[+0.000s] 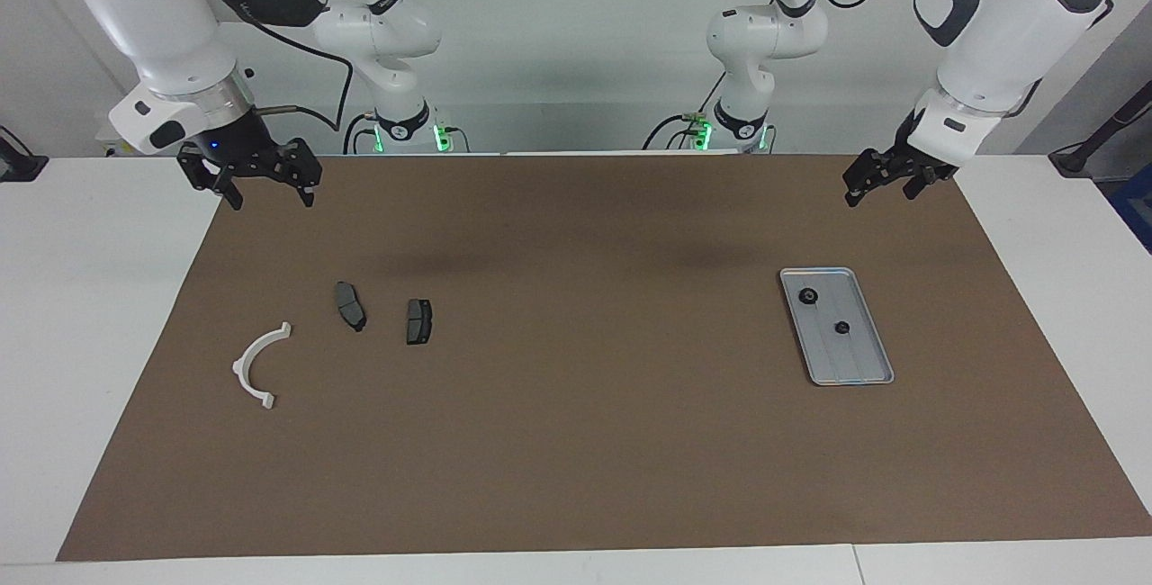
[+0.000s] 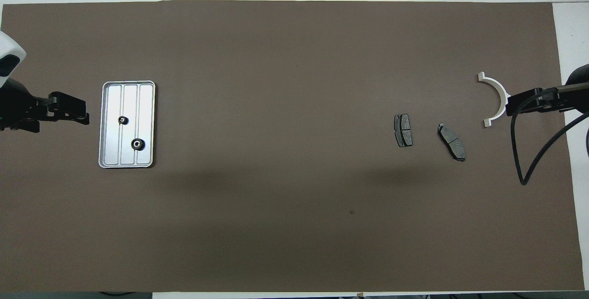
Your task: Place bearing gear from tray to pile
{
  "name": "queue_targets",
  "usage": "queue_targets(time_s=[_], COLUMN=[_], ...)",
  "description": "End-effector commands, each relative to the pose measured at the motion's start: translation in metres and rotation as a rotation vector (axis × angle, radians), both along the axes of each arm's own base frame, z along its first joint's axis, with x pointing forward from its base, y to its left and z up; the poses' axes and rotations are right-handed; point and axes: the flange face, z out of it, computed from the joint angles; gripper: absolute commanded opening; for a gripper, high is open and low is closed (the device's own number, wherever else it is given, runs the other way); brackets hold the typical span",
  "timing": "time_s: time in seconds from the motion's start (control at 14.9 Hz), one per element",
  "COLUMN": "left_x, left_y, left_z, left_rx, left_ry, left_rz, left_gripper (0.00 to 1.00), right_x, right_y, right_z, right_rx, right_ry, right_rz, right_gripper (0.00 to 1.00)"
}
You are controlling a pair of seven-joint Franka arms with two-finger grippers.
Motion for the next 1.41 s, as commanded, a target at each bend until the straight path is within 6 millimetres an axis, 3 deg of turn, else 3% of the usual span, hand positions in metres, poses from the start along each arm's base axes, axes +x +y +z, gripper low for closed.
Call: queue_targets(time_s=[0.0,0.27,0.47,0.67,1.01,1.21,1.34], left_x=[0.001,-0.001,-0.005,-0.013,-0.010,-0.003,-0.011], left_y=[0.000,0.008,0.011,0.006,0.012,0.013,0.017], left_z=[0.003,0.006,-0.005,-0.035,-0.081,-0.131,-0.165], left_rx=[0.008,0.004,0.005,0.006,0.008,0.008,0.008], left_ry=[-0.009,-0.024,-0.044,-0.064,-0.066,-0.064,-0.083], left_rz=[-0.002,0.018,0.023,0.017,0.029,0.062,0.072], left_gripper=[1.00,1.00,1.00,1.00,1.00,1.00,1.00], right_x=[-0.006,-0.007,-0.007,-0.007,-0.007,-0.009,-0.013], right_y=[-0.003,-0.002,-0.007,-0.016,-0.014,-0.010,-0.012], right_z=[-0.001,-0.002,-0.002,-0.002,-0.002,-0.003,-0.010], right_rx=[0.011,0.011,0.011,0.011,0.011,0.011,0.013], right_ry=[-0.014,-0.013,-0.013,-0.013,-0.016,-0.013,0.001], right_rz=[-0.008,-0.011,-0.009,-0.020,-0.020,-0.017,-0.014], right_gripper=[1.00,1.00,1.00,1.00,1.00,1.00,1.00])
